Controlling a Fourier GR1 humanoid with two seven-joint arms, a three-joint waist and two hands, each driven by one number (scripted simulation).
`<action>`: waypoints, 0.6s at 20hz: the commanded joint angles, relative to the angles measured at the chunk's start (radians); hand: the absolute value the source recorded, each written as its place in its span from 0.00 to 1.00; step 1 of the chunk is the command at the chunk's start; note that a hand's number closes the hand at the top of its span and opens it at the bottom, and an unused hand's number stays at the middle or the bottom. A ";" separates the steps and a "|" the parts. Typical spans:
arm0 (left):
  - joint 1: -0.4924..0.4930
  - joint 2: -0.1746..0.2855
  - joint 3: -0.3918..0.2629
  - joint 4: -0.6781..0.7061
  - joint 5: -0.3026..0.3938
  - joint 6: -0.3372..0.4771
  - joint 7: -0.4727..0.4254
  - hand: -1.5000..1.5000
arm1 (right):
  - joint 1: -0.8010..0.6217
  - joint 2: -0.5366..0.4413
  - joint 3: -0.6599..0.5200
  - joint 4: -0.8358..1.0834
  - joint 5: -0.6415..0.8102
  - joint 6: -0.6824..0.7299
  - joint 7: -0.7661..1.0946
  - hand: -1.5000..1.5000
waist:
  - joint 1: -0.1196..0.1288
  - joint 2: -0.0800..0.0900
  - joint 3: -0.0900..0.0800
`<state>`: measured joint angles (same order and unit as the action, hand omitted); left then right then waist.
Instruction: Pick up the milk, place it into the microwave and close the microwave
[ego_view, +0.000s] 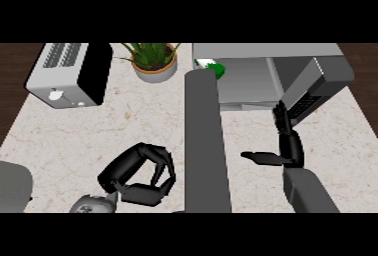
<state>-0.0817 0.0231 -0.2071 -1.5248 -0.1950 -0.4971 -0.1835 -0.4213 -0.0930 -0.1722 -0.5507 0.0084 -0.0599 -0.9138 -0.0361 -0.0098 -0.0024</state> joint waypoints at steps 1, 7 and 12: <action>-0.024 -0.011 -0.060 0.105 -0.072 0.006 -0.046 1.00 | 0.178 -0.008 0.047 -0.188 0.001 0.036 0.010 0.00 | -0.007 0.000 -0.001; -0.058 -0.023 -0.217 0.226 -0.001 0.119 -0.044 1.00 | 0.390 -0.016 0.099 -0.553 -0.032 0.064 0.139 0.00 | -0.027 0.000 -0.002; -0.083 -0.023 -0.410 0.304 -0.036 0.215 -0.117 1.00 | 0.574 -0.047 0.123 -0.841 -0.064 0.092 0.227 0.00 | -0.018 0.003 -0.001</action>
<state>-0.1577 0.0061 -0.4835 -1.2811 -0.2155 -0.3576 -0.2683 0.0154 -0.1205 -0.0665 -1.1903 -0.0300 0.0061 -0.7450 -0.0541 -0.0086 -0.0035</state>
